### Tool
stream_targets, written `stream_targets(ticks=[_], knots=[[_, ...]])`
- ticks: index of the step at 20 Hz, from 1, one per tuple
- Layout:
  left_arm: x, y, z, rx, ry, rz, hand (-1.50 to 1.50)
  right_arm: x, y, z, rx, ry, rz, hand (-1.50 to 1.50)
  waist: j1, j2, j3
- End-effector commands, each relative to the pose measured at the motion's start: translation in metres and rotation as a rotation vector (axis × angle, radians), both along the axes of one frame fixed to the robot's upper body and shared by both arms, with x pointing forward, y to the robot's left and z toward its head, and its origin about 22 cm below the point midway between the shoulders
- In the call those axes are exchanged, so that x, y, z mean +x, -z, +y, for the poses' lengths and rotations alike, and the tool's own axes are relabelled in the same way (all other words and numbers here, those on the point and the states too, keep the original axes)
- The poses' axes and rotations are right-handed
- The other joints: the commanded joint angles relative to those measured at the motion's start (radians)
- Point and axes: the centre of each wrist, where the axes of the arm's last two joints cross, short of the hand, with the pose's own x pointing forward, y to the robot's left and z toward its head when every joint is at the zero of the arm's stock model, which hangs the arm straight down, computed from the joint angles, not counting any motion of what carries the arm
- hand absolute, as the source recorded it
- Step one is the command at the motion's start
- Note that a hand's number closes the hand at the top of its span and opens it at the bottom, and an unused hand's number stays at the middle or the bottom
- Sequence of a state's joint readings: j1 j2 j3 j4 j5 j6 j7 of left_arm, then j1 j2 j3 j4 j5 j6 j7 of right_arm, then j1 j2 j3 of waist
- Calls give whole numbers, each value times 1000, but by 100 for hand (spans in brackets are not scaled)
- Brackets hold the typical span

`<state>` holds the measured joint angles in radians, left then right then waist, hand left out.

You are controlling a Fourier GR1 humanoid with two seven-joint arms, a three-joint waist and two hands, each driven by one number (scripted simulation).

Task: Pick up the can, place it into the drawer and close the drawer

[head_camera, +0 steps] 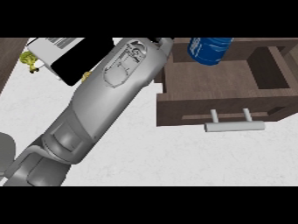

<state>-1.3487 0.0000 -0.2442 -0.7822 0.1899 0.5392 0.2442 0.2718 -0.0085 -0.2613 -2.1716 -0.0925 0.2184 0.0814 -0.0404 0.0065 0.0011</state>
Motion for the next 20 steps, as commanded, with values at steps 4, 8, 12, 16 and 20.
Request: stream_targets(ticks=[4,8,12,16,20], knots=[[8,-6,-15,34,-9,-8,150,-7,0,3,-16,3,21,-150,-12,2,0],[8,9,-19,87,-17,-4,150,4,-9,-3,10,-9,8,-150,-18,3,1],[20,16,-10,74,-6,47,150,11,-14,6,4,-23,-20,-150,-27,9,1],[21,31,-10,126,-66,-6,150,17,-14,6,0,-21,-21,-150,-47,12,1],[22,32,-11,119,-109,-16,150,26,-4,7,12,-37,-15,-150,-61,17,2]])
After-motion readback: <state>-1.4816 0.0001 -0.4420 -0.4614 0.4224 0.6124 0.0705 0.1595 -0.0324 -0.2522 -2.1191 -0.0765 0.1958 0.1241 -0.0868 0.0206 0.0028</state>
